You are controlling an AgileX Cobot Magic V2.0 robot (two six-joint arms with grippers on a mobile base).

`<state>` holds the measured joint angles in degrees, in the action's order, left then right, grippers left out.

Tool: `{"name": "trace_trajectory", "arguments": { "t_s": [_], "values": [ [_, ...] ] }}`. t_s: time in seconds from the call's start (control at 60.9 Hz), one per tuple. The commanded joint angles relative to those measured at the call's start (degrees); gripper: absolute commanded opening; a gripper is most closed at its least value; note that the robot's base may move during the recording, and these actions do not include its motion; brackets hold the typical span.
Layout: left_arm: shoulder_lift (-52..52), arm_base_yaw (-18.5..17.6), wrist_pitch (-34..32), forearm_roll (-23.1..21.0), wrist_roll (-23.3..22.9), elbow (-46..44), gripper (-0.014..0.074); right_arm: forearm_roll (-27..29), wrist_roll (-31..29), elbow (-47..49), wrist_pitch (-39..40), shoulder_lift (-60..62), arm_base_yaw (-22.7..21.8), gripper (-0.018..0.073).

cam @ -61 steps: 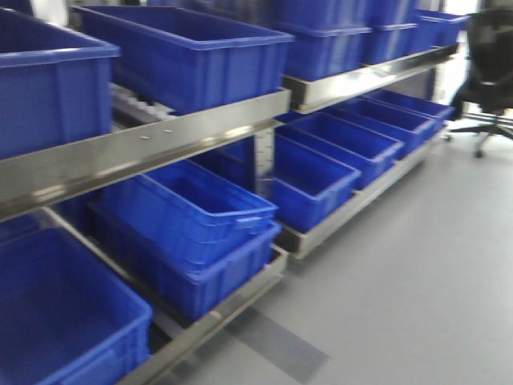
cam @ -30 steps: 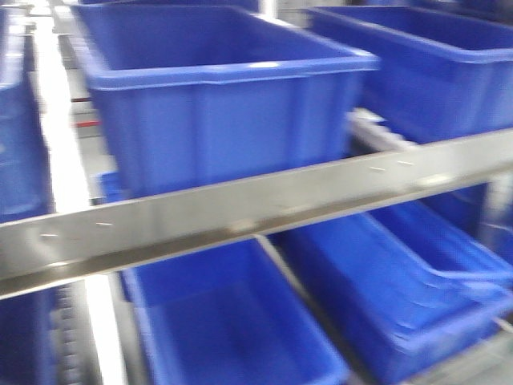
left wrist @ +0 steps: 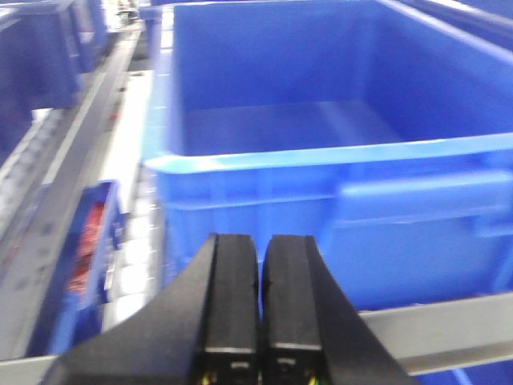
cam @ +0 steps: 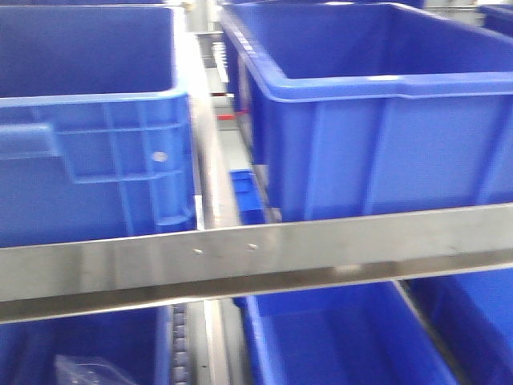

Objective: Pick red cube and place on left shelf

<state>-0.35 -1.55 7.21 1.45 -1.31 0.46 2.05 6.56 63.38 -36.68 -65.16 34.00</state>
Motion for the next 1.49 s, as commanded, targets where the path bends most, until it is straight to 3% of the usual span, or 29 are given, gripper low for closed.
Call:
{"name": "trace_trajectory", "arguments": {
  "t_s": [0.0,1.479],
  "values": [
    [-0.86,0.07,-4.94,-0.07,-0.12,1.41,0.0101,-0.15,-0.26,2.15,4.04,1.31,-0.08,0.0055],
    [-0.86,0.07,-4.94,-0.07,-0.12,1.41,0.0101,-0.15,-0.26,2.15,4.04,1.31,-0.08,0.0055]
  ]
}}
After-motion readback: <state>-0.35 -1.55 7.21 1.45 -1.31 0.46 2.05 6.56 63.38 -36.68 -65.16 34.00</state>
